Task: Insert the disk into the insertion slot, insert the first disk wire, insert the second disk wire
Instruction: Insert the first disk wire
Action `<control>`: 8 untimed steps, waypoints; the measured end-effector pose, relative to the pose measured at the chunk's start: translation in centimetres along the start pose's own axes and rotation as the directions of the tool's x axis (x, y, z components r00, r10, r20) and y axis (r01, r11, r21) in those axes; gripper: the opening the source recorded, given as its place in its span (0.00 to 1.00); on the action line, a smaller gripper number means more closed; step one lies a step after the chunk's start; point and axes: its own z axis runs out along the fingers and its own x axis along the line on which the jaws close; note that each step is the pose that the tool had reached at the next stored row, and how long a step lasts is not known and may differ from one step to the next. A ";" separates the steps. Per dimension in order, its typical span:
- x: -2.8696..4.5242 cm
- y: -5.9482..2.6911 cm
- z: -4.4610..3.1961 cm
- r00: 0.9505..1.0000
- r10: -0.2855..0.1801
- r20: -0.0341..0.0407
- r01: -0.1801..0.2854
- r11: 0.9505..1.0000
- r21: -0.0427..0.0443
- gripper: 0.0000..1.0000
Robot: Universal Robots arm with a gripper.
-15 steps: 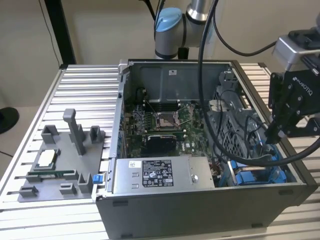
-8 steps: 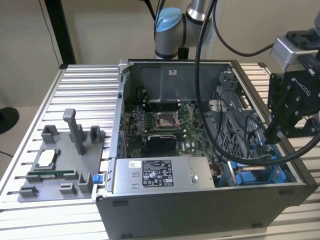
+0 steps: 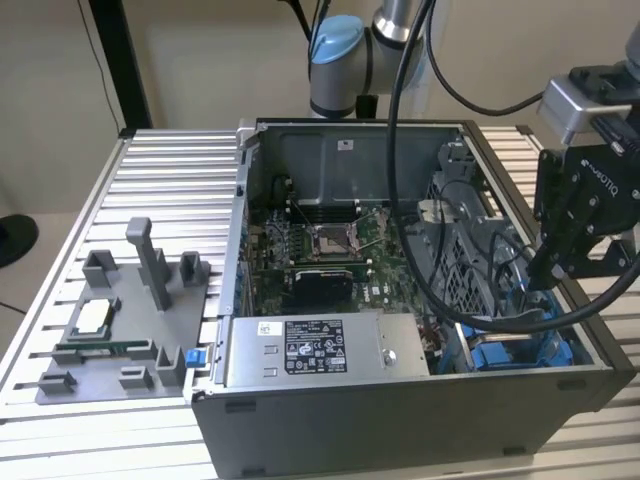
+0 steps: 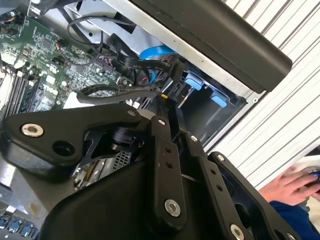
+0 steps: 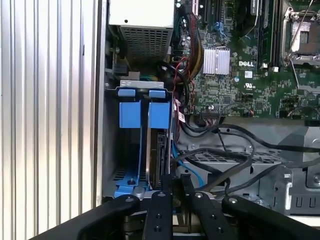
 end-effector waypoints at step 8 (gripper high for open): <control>0.25 0.04 0.78 0.998 0.063 0.002 -0.063 0.998 0.001 0.00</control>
